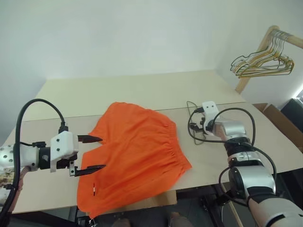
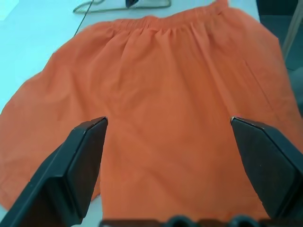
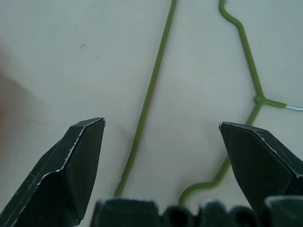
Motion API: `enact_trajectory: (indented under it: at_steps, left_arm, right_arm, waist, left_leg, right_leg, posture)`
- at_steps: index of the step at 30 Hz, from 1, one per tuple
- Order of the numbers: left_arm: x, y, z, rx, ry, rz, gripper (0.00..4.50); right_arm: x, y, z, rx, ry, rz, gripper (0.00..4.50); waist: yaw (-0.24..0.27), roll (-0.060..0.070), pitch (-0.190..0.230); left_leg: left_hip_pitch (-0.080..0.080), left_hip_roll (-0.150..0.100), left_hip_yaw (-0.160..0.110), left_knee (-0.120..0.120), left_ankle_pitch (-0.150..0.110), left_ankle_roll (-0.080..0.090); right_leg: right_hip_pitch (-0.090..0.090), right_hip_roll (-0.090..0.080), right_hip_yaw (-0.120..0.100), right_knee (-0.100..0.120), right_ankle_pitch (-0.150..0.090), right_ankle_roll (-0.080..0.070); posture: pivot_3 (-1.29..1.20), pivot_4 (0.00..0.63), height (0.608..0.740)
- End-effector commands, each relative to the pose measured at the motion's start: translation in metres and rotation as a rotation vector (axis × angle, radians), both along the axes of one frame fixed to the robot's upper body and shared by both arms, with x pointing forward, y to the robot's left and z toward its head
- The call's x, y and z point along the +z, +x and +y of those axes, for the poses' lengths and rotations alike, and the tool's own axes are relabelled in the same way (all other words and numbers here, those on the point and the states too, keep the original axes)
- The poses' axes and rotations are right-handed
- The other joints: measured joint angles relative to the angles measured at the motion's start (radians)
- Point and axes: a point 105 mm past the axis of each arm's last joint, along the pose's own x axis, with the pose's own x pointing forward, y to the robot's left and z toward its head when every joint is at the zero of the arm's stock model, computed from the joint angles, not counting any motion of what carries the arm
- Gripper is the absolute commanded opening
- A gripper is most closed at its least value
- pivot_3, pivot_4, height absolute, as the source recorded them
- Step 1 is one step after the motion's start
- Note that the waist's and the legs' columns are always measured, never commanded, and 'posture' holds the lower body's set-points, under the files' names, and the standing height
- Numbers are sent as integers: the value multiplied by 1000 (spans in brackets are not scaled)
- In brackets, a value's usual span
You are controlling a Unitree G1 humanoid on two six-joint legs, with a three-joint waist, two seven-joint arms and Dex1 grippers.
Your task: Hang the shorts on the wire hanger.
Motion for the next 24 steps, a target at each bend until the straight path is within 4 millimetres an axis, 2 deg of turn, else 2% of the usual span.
enact_trajectory:
  at_steps: [1,10,14,23,24]
  left_arm:
    - [5,-2,-13,-50,-22,-31,4500]
    - [-4,-3,-31,-101,-32,-26,4500]
    - [-6,-4,-38,-128,-36,-24,4500]
    - [-10,-6,-49,-175,-24,-24,4500]
    - [-11,-6,-50,-176,-23,-25,4500]
  right_arm:
    - [13,7,11,43,17,-43,4468]
    - [-19,-4,23,80,9,80,4468]
    - [-31,-10,28,91,29,129,3296]
    - [-55,-22,33,126,-19,194,146]
    - [-57,-22,31,125,-43,193,11]
  waist:
    - [-6,0,0]
    - [-20,0,0]
    - [-27,-1,-1]
    - [-32,-5,-9]
    - [-32,-5,-10]
  left_leg:
    - [0,0,0,0,0,0]
    - [0,0,-1,0,0,0]
    - [1,0,-3,0,0,0]
    - [4,1,-4,0,0,0]
    - [5,1,-5,0,0,0]
  right_leg:
    - [0,0,0,1,0,0]
    - [0,1,1,1,0,0]
    - [1,1,0,2,0,0]
    - [4,3,1,2,0,0]
    - [4,3,1,2,0,0]
  posture:
    - [52,0,740]
    - [51,0,740]
    - [51,0,740]
    - [44,0,740]
    - [44,0,740]
